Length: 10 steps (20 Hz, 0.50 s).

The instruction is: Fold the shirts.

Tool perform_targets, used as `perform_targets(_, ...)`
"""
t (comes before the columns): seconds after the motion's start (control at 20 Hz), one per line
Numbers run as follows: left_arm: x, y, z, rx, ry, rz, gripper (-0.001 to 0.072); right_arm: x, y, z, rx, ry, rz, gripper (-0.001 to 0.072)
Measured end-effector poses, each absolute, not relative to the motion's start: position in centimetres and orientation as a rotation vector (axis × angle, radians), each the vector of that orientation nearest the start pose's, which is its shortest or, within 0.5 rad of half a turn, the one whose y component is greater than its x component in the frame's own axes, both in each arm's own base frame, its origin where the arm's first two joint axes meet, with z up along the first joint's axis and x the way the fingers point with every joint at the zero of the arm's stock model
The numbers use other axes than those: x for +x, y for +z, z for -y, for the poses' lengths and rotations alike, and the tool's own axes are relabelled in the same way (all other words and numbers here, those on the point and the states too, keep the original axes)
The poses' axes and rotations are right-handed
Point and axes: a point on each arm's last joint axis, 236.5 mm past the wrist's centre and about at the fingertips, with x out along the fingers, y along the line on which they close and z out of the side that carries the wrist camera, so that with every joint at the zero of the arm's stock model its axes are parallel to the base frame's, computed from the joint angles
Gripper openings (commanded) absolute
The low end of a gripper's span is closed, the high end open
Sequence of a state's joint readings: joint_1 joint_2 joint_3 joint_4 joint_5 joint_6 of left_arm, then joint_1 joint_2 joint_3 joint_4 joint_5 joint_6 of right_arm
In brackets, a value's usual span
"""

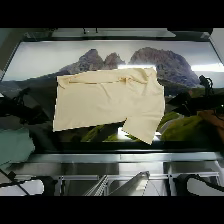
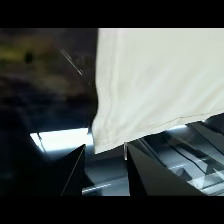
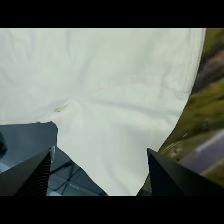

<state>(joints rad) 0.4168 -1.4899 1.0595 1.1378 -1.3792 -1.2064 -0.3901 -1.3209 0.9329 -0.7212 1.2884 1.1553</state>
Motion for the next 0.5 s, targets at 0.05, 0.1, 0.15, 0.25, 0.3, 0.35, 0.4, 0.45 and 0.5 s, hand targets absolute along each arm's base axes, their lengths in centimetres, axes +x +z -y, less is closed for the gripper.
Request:
perform_targets(0.05,31.0,-7.5,-3.3,-0.536,-0.219,-1.587,0.0287,35.1,-0.6,-4.0,0.782,0.395,-1.255,0.0644)
perform_targets(0.1,30.8,-7.8,-3.4,-0.550,-0.215,-1.585,0.0287,35.1,-0.6,-4.0,0.783,0.395,-1.255,0.0644)
perform_targets(0.15,30.6,-8.3,-3.4,-0.568,-0.217,-1.585,0.0287,35.1,-0.6,-4.0,0.783,0.395,-1.255,0.0644)
perform_targets(0.25,30.4,-9.4,-2.7,-0.610,-0.245,-1.596,0.0287,35.1,-0.6,-4.0,0.783,0.397,-1.256,0.0644)
perform_targets(0.3,30.6,-9.9,-2.2,-0.630,-0.262,-1.599,0.0287,35.1,-0.6,-4.0,0.783,0.398,-1.257,0.0644)
perform_targets(0.35,30.6,-10.5,-1.8,-0.645,-0.278,-1.610,0.0287,35.0,-0.6,-4.1,0.783,0.399,-1.258,0.0644)
perform_targets(0.4,30.6,-10.9,-1.3,-0.661,-0.296,-1.622,0.0287,35.0,-0.5,-4.1,0.784,0.403,-1.261,0.0644)
perform_targets(0.45,30.5,-11.2,-0.6,-0.682,-0.317,-1.635,0.0287,34.8,-0.5,-4.2,0.784,0.407,-1.265,0.0644)
perform_targets(0.5,30.5,-11.5,0.0,-0.691,-0.338,-1.649,0.0287,34.7,-0.5,-4.3,0.783,0.415,-1.270,0.0644)
